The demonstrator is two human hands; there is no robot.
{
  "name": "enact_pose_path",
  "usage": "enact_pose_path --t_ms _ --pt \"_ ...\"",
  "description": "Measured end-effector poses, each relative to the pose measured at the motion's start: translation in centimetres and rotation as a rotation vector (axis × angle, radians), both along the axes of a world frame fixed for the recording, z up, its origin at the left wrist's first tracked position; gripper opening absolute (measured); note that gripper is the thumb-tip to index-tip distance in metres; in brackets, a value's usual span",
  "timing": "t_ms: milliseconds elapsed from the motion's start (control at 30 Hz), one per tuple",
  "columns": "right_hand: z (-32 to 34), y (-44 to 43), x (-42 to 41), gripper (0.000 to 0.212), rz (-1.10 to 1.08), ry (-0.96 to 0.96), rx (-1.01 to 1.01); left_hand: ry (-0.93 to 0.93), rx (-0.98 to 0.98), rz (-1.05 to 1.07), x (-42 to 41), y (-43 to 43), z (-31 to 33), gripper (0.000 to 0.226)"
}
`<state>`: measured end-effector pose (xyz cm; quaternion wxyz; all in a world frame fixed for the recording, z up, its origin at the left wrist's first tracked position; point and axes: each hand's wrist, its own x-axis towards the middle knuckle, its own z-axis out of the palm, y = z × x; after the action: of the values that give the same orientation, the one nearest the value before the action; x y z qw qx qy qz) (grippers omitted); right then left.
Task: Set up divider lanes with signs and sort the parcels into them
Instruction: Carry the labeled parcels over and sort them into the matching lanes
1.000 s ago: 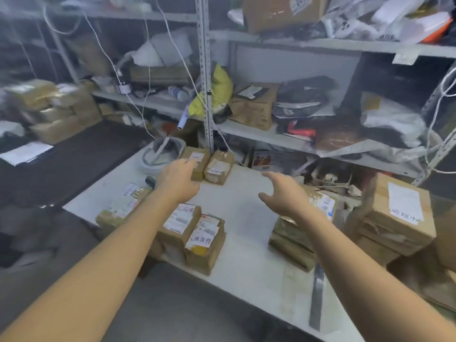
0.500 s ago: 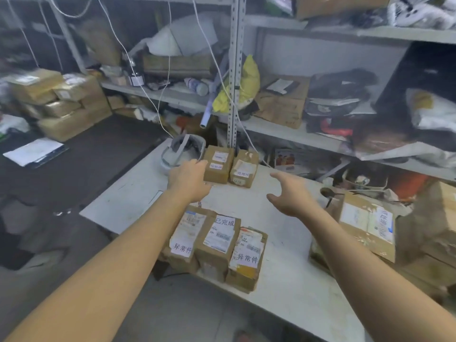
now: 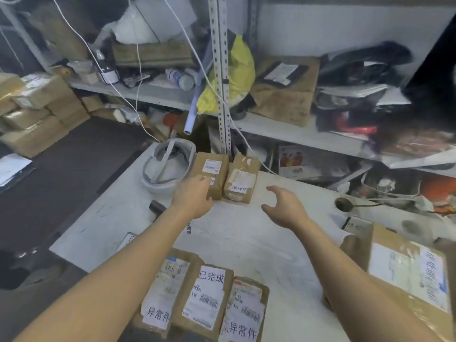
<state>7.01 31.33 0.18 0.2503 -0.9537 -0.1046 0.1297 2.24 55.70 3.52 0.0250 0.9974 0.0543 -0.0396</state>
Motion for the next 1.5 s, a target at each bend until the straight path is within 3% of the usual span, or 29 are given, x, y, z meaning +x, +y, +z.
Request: enact_pose_path --t_ms 200,433,700,867,1100,1500 --pt "-3.2 2.2 3.8 0.061 -0.039 0.112 0.013 0.061 -0.154 -0.039 5.4 -0.3 -5.2 0.03" --pt "-7.3 5.7 8.5 0.064 -0.202 0.2 0.117 0.054 -0.587 -0.03 12.7 -1.1 -10.5 0.047" --pt "-11.1 9.0 12.1 0.061 -0.455 0.261 0.349 0.083 -0.579 0.049 16.3 -0.9 -15.6 0.05" --pt "-12.8 8.1 11.4 0.033 -0.547 0.32 0.46 0.125 -0.645 0.08 16.8 -1.2 -16.1 0.046" --pt "-12.6 6.5 9.4 0.036 -0.631 0.33 0.496 0.236 -0.972 0.207 15.4 -2.1 -16.7 0.043" --pt "-7.5 3.2 4.7 0.028 -0.685 0.197 0.603 0.185 -1.185 0.061 12.5 -3.6 -11.6 0.058"
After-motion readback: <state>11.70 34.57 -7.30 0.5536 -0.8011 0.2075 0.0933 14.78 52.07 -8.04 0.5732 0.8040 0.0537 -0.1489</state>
